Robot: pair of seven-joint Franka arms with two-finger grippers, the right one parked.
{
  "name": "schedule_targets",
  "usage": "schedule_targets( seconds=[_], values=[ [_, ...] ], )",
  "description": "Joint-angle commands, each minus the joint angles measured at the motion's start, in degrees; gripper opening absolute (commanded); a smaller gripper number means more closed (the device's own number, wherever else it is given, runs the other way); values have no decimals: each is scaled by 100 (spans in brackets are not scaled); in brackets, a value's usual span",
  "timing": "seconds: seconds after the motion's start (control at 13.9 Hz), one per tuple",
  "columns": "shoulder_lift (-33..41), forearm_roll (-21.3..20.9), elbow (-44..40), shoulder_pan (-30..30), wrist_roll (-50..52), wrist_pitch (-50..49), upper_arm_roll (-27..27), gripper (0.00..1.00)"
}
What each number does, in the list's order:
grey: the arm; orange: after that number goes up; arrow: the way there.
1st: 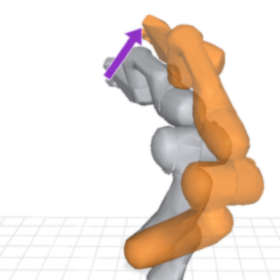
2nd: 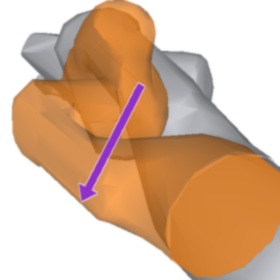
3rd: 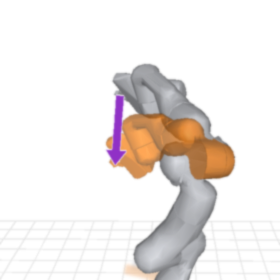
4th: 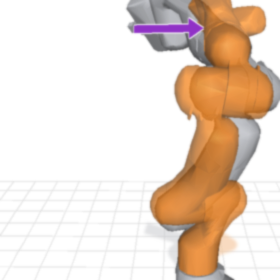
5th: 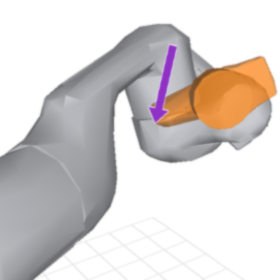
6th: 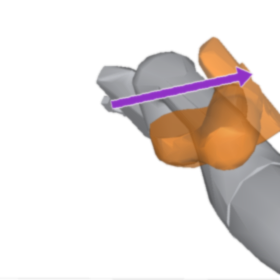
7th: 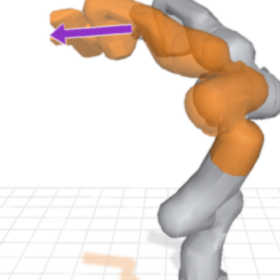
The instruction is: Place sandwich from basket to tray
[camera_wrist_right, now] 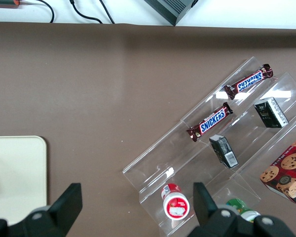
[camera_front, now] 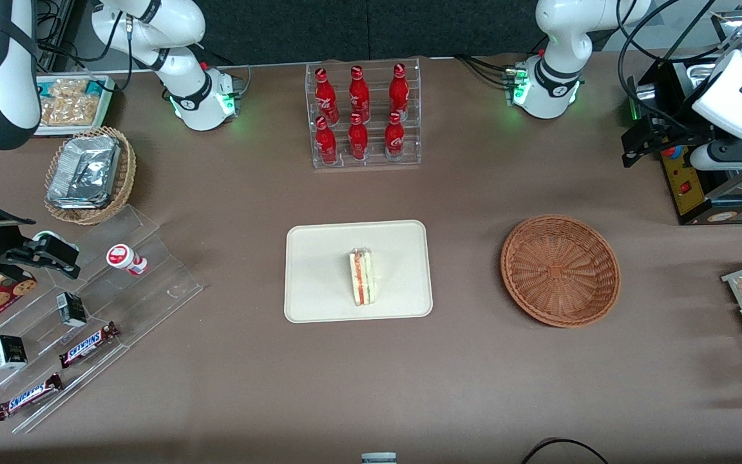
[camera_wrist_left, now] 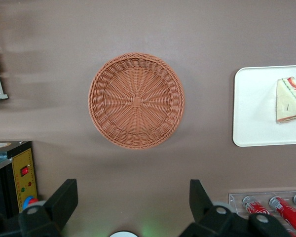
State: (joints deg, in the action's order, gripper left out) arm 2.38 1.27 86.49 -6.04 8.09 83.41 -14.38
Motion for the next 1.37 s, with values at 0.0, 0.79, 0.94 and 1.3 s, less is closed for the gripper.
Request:
schedule_targets(
  seconds=[0.0, 0.79, 0.94, 1.3],
  values=[
    [-115, -92, -159, 6, -79, -140, -12, 100],
    [-202, -206, -114, 885, -141, -79, 937, 100],
    [-229, -206, -71, 885, -141, -70, 937, 100],
    [-18, -356, -35, 859, -756, -114, 955, 100]
  ],
)
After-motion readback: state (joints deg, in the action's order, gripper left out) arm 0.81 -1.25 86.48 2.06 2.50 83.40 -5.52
